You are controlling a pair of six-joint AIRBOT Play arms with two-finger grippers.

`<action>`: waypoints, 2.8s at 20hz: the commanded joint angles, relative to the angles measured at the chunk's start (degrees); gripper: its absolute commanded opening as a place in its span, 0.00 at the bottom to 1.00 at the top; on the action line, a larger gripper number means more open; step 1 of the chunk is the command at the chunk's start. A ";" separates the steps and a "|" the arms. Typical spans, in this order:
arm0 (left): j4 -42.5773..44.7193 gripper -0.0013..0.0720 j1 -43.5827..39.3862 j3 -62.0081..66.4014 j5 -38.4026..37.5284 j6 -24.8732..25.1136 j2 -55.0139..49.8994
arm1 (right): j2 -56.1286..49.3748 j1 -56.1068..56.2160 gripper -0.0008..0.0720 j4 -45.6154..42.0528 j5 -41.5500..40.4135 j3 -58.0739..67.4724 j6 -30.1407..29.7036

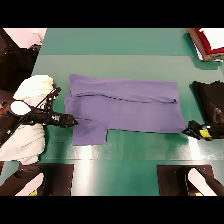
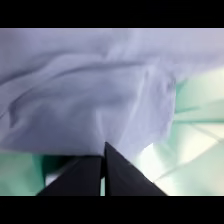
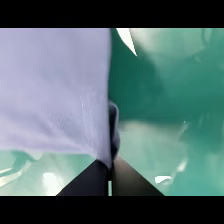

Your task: Fold the shirts.

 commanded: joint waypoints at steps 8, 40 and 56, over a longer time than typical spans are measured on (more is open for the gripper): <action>-0.79 0.05 -0.02 7.91 -13.16 -7.91 16.06 | 14.10 -2.64 0.02 -6.03 15.96 14.86 2.10; 3.02 0.05 -4.42 33.29 -1.77 -3.76 -23.54 | -43.69 2.27 0.80 17.33 4.85 32.98 -12.74; -0.26 0.05 -26.36 58.77 2.71 -6.75 -53.09 | -22.38 15.78 0.03 25.68 10.01 42.25 -5.88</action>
